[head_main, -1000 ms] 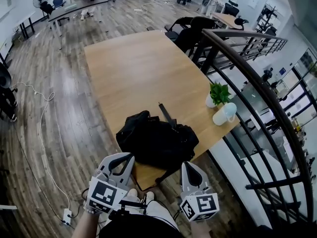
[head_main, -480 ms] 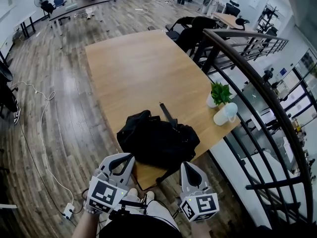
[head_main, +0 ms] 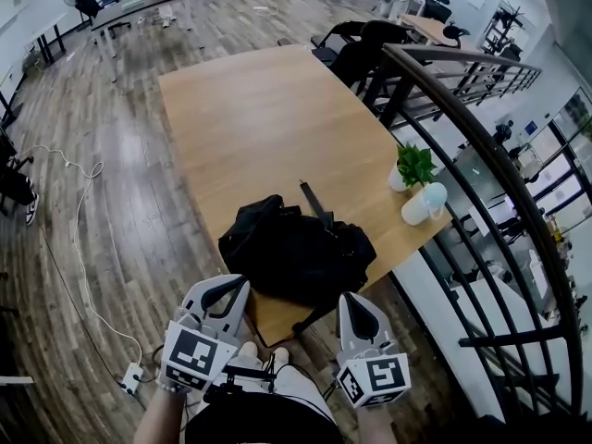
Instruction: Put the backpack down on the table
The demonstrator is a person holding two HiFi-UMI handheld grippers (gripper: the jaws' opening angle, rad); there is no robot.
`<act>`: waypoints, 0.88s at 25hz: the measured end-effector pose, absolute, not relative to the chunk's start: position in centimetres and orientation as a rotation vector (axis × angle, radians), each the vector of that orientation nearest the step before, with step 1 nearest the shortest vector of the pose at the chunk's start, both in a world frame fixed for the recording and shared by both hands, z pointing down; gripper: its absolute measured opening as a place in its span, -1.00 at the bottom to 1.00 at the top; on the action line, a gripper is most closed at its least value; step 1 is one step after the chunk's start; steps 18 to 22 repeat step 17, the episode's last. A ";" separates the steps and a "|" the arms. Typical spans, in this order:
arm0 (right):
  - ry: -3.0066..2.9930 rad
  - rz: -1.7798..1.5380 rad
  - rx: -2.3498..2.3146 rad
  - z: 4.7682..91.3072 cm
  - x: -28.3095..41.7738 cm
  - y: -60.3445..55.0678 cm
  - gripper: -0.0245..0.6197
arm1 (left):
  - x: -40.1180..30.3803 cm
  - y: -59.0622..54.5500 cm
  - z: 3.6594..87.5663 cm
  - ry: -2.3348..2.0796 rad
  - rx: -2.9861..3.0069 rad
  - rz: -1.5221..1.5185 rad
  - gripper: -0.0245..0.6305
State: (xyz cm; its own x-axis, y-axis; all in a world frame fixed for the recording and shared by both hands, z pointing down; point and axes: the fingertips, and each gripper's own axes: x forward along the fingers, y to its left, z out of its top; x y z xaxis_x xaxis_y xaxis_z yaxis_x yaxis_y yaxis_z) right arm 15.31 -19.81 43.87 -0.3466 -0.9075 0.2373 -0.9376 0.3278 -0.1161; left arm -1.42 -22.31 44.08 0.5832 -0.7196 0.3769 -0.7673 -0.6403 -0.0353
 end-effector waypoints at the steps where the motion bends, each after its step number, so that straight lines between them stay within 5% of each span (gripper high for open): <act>1: -2.452 0.348 1.712 43.8 15.3 -19.9 -0.90 | -1.5 -22.4 44.0 -1.270 2.674 0.542 -0.91; 22: -2.454 0.370 1.672 44.6 14.8 -20.6 -0.90 | -2.1 -23.5 44.5 -1.313 2.646 0.530 -0.91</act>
